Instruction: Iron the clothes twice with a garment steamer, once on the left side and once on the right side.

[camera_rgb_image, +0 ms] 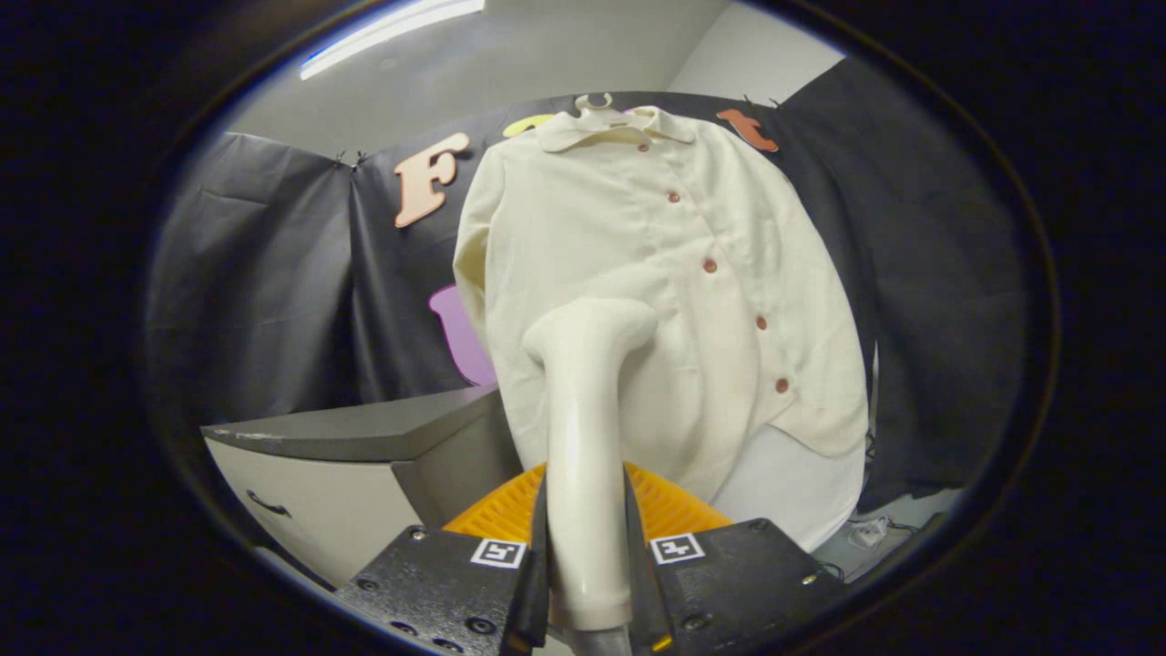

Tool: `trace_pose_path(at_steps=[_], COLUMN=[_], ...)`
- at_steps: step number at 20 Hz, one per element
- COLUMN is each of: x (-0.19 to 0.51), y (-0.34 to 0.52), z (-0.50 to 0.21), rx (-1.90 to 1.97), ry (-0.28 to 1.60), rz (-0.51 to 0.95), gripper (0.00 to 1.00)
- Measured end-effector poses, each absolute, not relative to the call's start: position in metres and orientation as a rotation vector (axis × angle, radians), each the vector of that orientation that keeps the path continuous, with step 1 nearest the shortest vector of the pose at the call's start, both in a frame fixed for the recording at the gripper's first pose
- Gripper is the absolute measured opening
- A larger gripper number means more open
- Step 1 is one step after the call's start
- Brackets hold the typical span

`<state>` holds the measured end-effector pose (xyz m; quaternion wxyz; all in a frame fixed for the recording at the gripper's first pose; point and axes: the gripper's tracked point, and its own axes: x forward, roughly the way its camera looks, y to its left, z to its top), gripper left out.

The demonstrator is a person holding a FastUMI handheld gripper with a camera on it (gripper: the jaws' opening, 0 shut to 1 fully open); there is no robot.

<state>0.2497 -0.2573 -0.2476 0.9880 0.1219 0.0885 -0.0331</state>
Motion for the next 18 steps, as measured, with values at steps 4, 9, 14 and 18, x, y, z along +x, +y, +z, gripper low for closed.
trace_pose_path(at_steps=[4,9,14,18], x=[0.237,0.216,0.196,0.182], y=[-0.257,-0.257,-0.26,-0.264], z=[-0.268,-0.296,-0.325,-0.339], rx=[0.251,0.255,0.265,0.262], ry=[0.213,0.271,0.323,0.371], rz=[-0.069,-0.074,-0.079,-0.067], gripper=[0.35,0.35,0.35,0.36])
